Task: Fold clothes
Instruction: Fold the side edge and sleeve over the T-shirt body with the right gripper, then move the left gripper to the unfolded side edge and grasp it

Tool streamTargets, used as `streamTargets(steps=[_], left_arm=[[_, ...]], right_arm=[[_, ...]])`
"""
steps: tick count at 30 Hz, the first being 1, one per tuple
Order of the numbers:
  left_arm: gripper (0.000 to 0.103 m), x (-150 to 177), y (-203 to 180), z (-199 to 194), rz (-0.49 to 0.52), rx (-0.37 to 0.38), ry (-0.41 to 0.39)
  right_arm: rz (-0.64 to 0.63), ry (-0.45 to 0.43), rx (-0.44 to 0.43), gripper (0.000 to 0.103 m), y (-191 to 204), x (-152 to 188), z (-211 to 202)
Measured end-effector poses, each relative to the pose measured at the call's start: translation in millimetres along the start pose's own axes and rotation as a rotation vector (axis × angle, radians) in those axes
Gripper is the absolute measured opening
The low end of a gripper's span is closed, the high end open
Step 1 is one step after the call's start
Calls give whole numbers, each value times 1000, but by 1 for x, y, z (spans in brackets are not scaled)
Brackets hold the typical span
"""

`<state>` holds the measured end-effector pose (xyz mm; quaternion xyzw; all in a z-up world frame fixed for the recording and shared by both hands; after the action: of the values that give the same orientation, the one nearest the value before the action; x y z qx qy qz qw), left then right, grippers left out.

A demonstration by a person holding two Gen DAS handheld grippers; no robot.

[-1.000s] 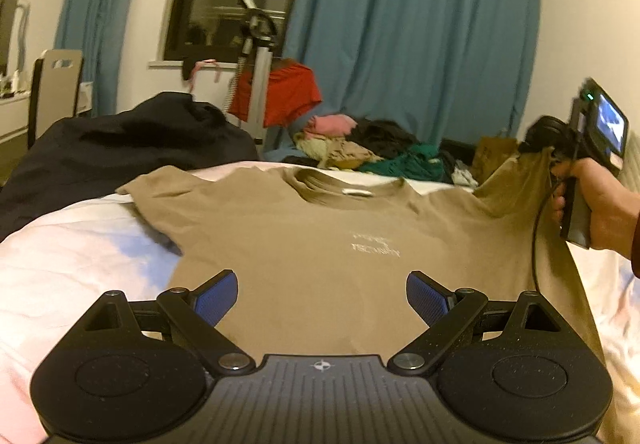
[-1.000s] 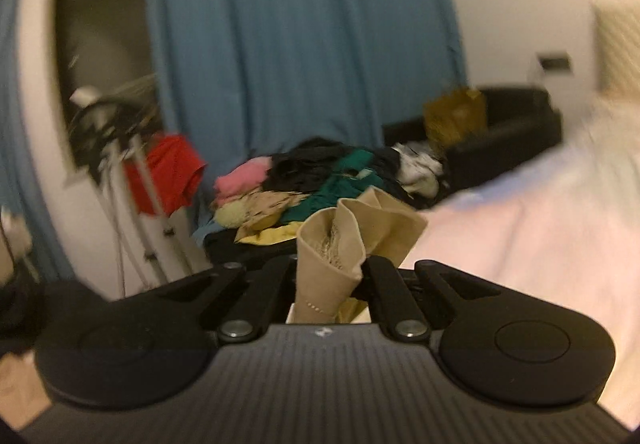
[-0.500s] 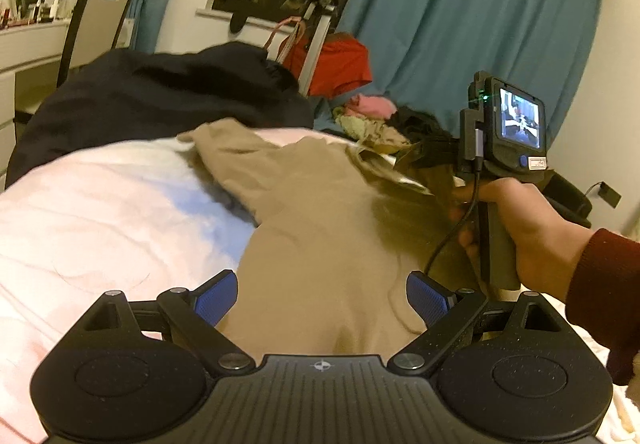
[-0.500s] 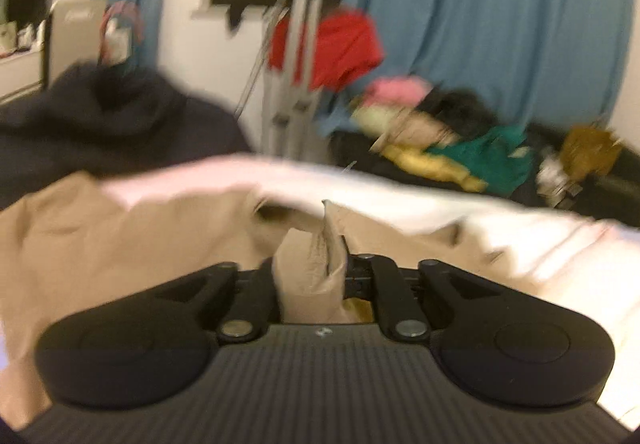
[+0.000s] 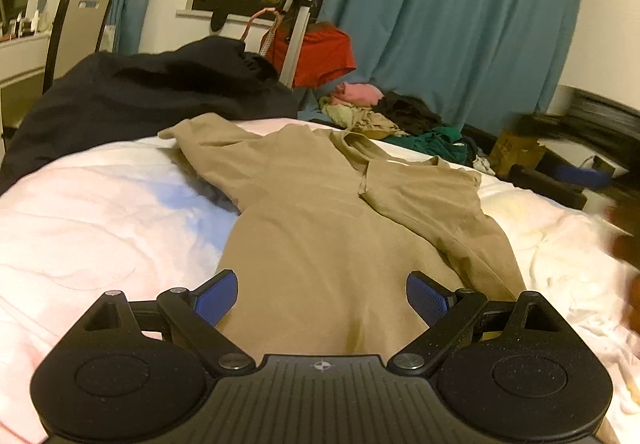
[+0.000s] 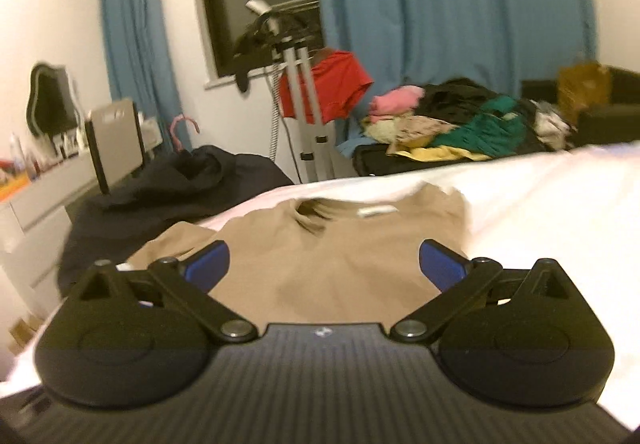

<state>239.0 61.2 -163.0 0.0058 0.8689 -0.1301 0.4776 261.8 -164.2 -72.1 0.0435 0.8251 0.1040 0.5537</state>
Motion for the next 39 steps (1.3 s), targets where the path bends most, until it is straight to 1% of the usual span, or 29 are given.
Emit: streamTargets(steps=[4, 6, 8, 10, 12, 14, 16, 20, 23, 24, 26, 28, 31, 32, 36, 37, 39], left_arm=[[92, 6, -8, -14, 8, 4, 28], [92, 9, -13, -24, 18, 9, 35], [92, 12, -22, -33, 52, -1, 40], [92, 14, -36, -42, 91, 6, 35], [89, 18, -53, -50, 116, 25, 36], [83, 28, -72, -52, 133, 44, 69], [82, 40, -96, -51, 155, 70, 108], [75, 66, -147, -50, 201, 133, 186], [68, 85, -190, -50, 228, 204, 240], [67, 91, -205, -51, 235, 229, 255], [60, 104, -234, -51, 251, 290, 289], [57, 118, -263, -53, 268, 354, 324], [46, 144, -299, -55, 317, 442, 388], [45, 153, -309, -56, 337, 464, 403], [45, 185, -335, -55, 439, 513, 428], [46, 193, -339, -54, 469, 515, 430], [44, 204, -340, -49, 520, 487, 425]], right_arm=[[66, -13, 17, 103, -19, 31, -80], [91, -16, 25, 103, -29, 46, -111], [93, -48, 33, 103, -37, 55, -137], [94, -74, 68, 103, -52, 56, -157], [119, -99, 93, 103, -69, 47, -174], [154, -159, 94, 103, -87, 35, -190], [182, -204, 96, 103, -106, 27, -203], [189, -203, 156, 103, -141, 30, -210], [183, -211, 181, 103, -158, 37, -210], [183, -218, 191, 103, -164, 38, -209], [190, -231, 206, 103, -173, 40, -209], [210, -267, 209, 103, -183, 39, -218], [218, -309, 220, 103, -195, 35, -227], [222, -316, 224, 103, -199, 35, -227], [257, -311, 225, 103, -212, 39, -224], [257, -307, 225, 103, -214, 41, -222], [259, -299, 225, 103, -216, 44, -219]])
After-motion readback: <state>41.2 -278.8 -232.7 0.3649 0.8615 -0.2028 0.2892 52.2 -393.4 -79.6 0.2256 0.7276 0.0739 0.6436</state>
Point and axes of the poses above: each gripper's, at about its wrist camera, not at the fingertips, and z roughly the way its jaws point, y to its left, x to its underside, the point moved 10 cm from there along z, roughly the way its jaws point
